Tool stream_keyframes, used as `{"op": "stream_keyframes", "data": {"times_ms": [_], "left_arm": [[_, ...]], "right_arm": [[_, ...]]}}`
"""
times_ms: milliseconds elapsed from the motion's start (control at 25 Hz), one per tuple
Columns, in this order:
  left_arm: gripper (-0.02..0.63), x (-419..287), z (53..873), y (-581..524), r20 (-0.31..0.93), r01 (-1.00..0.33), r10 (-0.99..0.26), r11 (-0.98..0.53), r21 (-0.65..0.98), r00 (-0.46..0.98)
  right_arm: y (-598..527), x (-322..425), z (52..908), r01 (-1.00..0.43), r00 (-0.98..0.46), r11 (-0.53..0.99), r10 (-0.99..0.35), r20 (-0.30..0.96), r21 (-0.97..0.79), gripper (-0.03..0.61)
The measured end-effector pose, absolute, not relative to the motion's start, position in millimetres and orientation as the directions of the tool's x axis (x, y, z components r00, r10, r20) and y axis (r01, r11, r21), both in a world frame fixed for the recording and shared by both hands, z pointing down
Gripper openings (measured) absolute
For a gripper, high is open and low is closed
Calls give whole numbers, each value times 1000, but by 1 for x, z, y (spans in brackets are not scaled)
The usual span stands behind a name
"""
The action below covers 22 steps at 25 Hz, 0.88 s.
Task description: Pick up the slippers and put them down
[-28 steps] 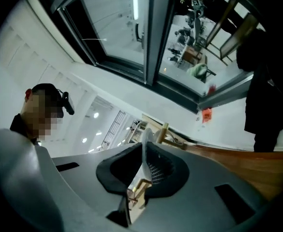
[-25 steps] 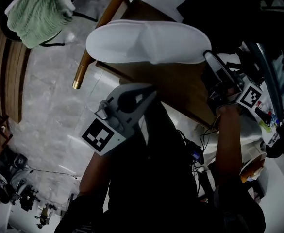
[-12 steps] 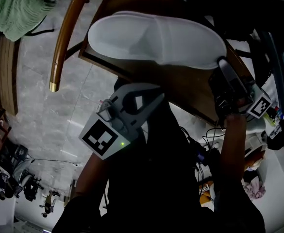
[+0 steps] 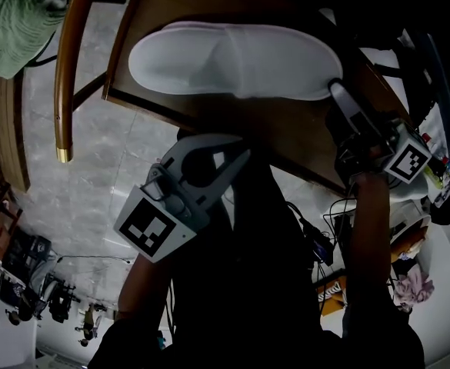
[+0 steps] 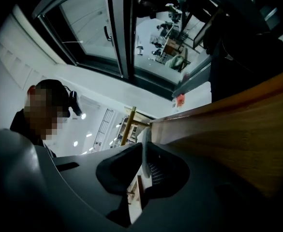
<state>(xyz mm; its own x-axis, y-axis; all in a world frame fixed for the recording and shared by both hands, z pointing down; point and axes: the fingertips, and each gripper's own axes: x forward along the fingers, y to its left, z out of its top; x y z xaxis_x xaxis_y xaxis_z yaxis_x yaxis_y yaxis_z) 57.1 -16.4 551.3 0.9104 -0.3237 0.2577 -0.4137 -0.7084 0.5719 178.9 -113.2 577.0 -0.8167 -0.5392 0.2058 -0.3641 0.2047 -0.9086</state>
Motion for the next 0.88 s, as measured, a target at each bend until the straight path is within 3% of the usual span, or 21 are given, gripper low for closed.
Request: {"op": "stream_keyframes", "data": {"times_ms": [280,480,880], "left_arm": [[14,62,562,-13,270,-411,-312,-742,530,911],[14,56,565,-11,277,-420,-317,-736,531,907],[14,46,560,-8,278,-427,-327,-747,510,903]], "right_arm": [[-115,185,597,-599,-735,257,-551,394,-758,43],[-116,188,612,-779,-620,342,-545,565,-525,44],[-125,188,625,-877,-429,446,-563,707,-177,75]]}}
